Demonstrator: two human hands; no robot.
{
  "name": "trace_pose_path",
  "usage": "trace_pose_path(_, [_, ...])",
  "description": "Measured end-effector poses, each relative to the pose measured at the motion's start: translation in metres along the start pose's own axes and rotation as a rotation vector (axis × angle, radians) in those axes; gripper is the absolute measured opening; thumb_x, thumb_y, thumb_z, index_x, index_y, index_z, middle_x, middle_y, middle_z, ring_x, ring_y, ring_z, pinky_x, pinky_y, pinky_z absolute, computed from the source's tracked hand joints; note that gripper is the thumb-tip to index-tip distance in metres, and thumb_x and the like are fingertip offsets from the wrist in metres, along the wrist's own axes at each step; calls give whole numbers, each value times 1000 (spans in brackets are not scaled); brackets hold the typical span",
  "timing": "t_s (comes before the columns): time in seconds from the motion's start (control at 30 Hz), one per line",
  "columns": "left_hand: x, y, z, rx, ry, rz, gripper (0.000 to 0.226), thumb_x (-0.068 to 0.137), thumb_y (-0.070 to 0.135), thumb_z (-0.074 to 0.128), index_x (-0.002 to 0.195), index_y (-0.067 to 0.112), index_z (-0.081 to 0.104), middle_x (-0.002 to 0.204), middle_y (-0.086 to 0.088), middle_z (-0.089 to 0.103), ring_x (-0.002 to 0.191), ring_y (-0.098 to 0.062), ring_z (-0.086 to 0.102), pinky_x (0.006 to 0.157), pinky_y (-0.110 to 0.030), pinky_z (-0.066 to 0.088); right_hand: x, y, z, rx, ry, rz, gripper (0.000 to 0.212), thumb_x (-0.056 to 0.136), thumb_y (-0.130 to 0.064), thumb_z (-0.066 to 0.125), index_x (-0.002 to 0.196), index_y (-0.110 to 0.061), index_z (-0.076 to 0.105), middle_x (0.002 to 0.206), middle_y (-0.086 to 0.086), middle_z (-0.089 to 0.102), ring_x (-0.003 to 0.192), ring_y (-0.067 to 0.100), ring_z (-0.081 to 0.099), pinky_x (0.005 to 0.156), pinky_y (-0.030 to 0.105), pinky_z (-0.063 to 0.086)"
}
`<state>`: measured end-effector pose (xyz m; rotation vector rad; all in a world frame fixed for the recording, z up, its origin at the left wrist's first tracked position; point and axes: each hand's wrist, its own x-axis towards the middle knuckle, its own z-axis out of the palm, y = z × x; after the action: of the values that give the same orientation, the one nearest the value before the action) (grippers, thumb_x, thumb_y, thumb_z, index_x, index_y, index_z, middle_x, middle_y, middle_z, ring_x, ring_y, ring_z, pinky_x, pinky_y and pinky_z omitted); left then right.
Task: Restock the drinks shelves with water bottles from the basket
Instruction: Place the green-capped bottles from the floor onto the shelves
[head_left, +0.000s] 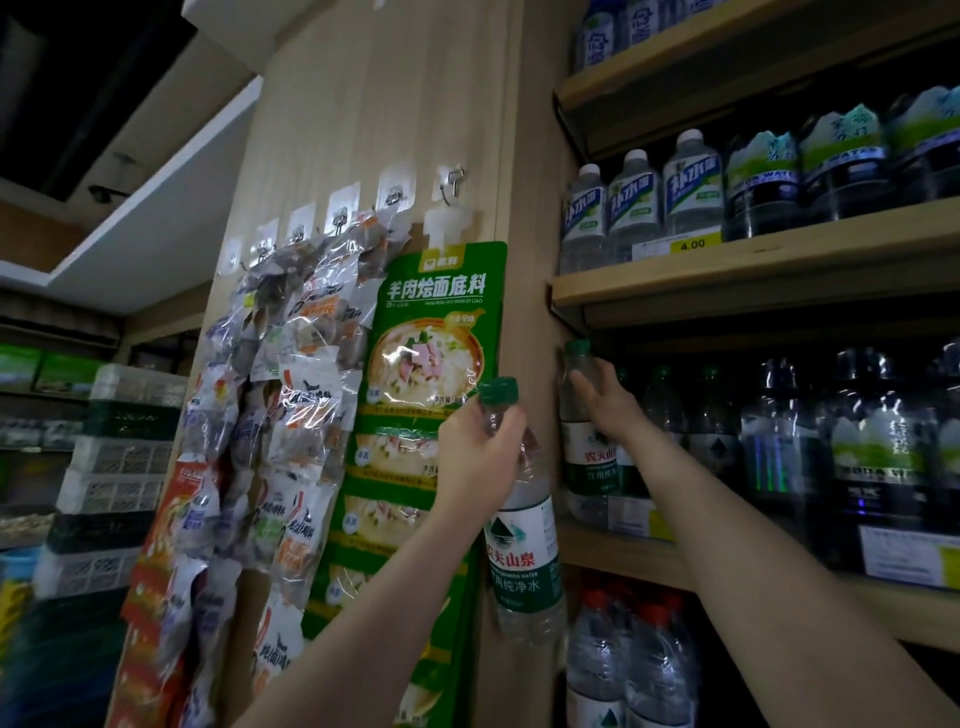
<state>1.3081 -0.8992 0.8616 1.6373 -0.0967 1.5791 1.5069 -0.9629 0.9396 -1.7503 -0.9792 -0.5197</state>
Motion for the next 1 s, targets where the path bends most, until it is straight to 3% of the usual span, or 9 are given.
trace_pose_path(0.07, [-1,1,0,1,-11,16,21,80,27,53,63,22,65,60,3,70,55,-13,65,56,-34,52,-1,6,4,35,-19,-7,69,89,-52,48,145,-22,21,140,16,45,125,33,46,90,30,35])
trace_pose_path(0.13, [-1,2,0,-6,-22,14,21,77,30,52,61,26,65,59,4,69,54,-11,64,53,-30,50,2,11,3,21,-21,38,72,87,-53,52,143,-16,24,140,18,44,125,35,45,98,37,41])
trace_pose_path(0.4, [-2,3,2,-9,-23,5,24,80,29,54,58,34,64,55,7,67,49,-8,61,49,-25,47,9,26,8,-25,-22,177,79,89,-51,49,144,-7,14,144,22,37,128,37,42,101,42,38])
trace_pose_path(0.57, [-3,-1,2,-10,-12,14,24,80,28,55,57,23,59,55,14,66,47,0,59,42,-10,39,-5,31,0,-46,-78,194,84,90,-46,50,147,-4,6,151,18,29,135,33,34,107,35,29])
trace_pose_path(0.67, [-5,1,2,7,0,5,22,81,26,56,60,21,59,57,17,67,50,2,60,42,-7,38,-31,14,-17,-136,-47,95,87,88,-47,54,148,-6,7,153,16,24,139,31,27,111,38,27])
trace_pose_path(0.73, [-5,4,3,18,15,4,24,80,23,56,56,22,58,54,19,65,49,4,59,42,-6,37,-65,-2,-29,-129,-21,-80,81,86,-44,58,148,-10,19,152,12,28,138,27,30,112,40,30])
trace_pose_path(0.8, [-5,9,6,18,13,20,26,81,21,56,55,23,55,52,18,63,47,3,57,43,-7,37,-104,-16,-41,-21,-192,-170,71,82,-42,64,142,-16,36,147,4,39,130,14,41,103,29,38])
trace_pose_path(0.9, [-3,20,16,19,-5,52,18,82,21,55,65,17,60,58,7,65,56,-6,59,50,-20,44,-156,-31,-48,80,-533,-135,63,71,-35,74,129,-26,52,131,-8,56,118,4,54,90,14,44])
trace_pose_path(1.0, [0,33,28,-75,10,27,16,81,26,55,67,20,60,65,2,66,58,-10,58,53,-25,42,-173,-31,-43,203,-542,-65,55,73,-13,77,123,-21,55,114,-9,67,102,4,64,82,20,54])
